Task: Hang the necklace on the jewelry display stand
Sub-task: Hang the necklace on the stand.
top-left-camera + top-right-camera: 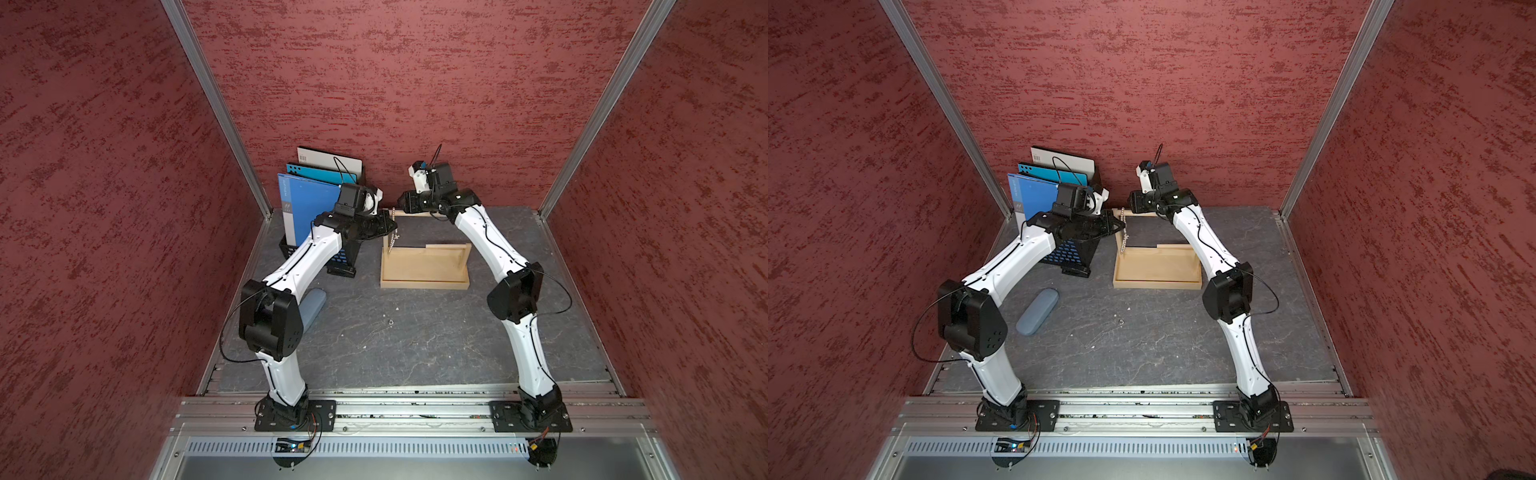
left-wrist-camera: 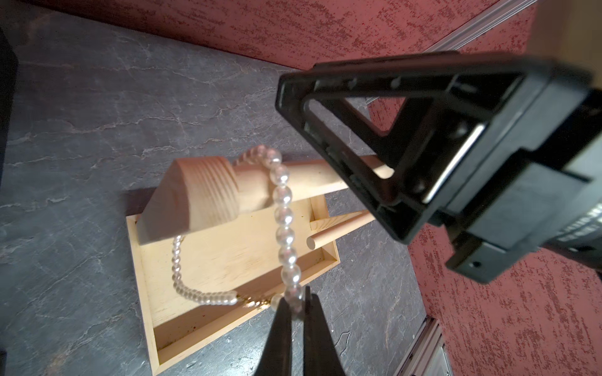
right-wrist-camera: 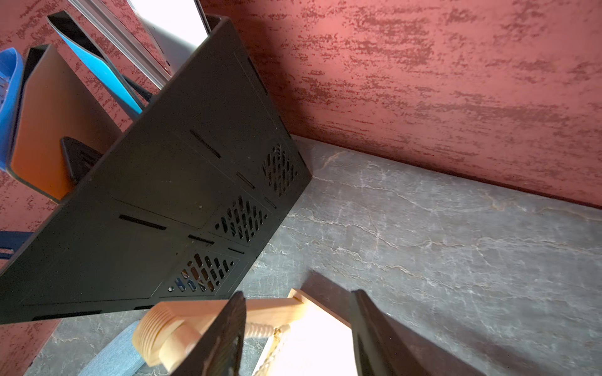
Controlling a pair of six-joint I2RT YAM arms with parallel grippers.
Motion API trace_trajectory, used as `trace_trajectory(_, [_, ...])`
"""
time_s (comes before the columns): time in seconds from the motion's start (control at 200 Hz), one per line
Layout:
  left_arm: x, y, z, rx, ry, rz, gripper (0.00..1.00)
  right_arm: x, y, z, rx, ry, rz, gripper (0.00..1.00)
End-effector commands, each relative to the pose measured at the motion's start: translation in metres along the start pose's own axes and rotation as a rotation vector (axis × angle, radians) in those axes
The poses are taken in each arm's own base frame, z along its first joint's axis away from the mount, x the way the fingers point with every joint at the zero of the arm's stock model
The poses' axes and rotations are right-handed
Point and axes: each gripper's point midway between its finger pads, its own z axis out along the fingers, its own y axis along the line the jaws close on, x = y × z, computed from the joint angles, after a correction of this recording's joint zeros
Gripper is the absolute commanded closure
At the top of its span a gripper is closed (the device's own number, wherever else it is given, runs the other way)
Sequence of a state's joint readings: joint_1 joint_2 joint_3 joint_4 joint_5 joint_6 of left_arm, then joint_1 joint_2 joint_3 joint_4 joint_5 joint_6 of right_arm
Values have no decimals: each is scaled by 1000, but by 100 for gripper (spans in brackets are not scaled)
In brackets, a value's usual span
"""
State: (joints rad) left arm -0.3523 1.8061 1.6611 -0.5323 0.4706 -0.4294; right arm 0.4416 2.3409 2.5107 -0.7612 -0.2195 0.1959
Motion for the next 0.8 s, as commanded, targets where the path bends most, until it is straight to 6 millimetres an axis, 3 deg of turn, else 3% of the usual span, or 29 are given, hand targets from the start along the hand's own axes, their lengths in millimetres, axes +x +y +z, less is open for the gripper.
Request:
trace_trajectory(0.0, [0,1,-4,2,-1,18,98,3,-6,-11,36,30,-9,46])
trace_trajectory(0.436, [-8,3,-6,4,-17,15,75,16,-17,-34,125,105,-118,40])
trace_trajectory(0.797, [-10,-4,-16,10,-34,17,68,-13,7,-48,28,4,-106,37])
